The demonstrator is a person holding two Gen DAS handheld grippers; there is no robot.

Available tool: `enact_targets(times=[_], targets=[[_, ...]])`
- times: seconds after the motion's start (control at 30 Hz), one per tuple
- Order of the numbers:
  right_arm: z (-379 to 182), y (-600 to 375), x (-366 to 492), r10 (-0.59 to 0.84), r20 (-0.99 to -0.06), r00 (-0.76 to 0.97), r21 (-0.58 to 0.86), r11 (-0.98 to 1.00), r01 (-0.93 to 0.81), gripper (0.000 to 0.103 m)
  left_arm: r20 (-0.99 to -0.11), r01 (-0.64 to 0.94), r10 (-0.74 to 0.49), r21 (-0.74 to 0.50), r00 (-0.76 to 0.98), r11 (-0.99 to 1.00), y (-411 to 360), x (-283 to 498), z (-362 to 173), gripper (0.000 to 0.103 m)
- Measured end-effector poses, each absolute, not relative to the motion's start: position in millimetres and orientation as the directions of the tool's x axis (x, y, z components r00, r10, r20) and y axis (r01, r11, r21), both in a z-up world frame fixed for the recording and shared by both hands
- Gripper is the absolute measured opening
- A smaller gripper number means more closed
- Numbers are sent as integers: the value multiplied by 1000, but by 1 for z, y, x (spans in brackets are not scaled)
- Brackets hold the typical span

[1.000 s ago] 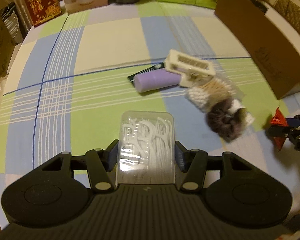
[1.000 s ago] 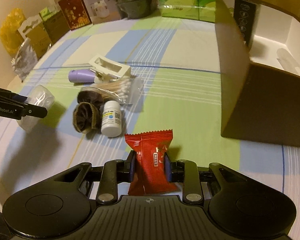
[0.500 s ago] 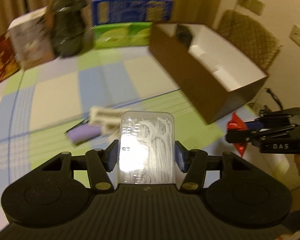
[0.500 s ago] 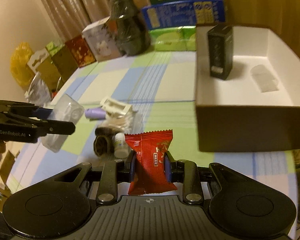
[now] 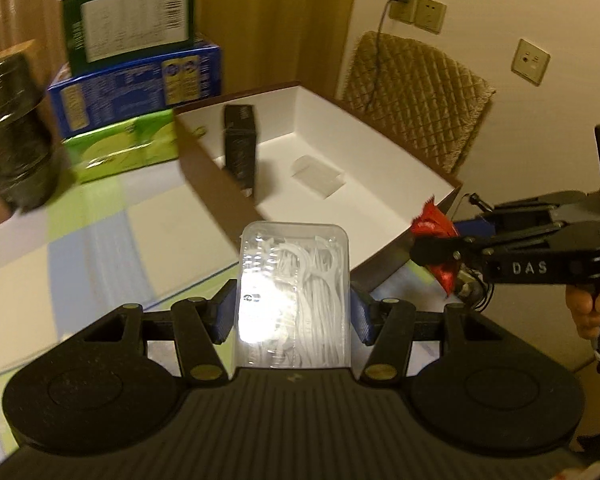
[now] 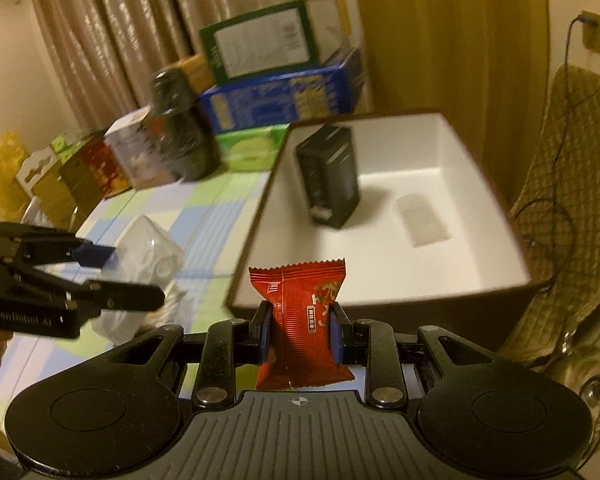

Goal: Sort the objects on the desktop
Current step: 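Carry the floss box and red candy packet over the cardboard box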

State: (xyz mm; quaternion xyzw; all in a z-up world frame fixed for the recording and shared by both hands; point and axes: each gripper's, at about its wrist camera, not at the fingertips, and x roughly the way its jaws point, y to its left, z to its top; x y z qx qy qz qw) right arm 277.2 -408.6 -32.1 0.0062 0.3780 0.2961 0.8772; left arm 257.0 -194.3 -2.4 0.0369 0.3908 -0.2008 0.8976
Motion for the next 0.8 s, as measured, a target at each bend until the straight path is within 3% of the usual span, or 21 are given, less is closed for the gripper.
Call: enact_targets(times=[0.4, 0.8], targets=[[-28, -438, 345, 507, -655, 560, 190, 828, -527, 26, -715, 413, -374, -130, 591, 901, -252, 322, -7, 52], [-46, -453, 393, 472, -709, 524, 148, 826, -543, 26, -756, 388, -325, -102, 568, 916, -282, 373, -23, 52]])
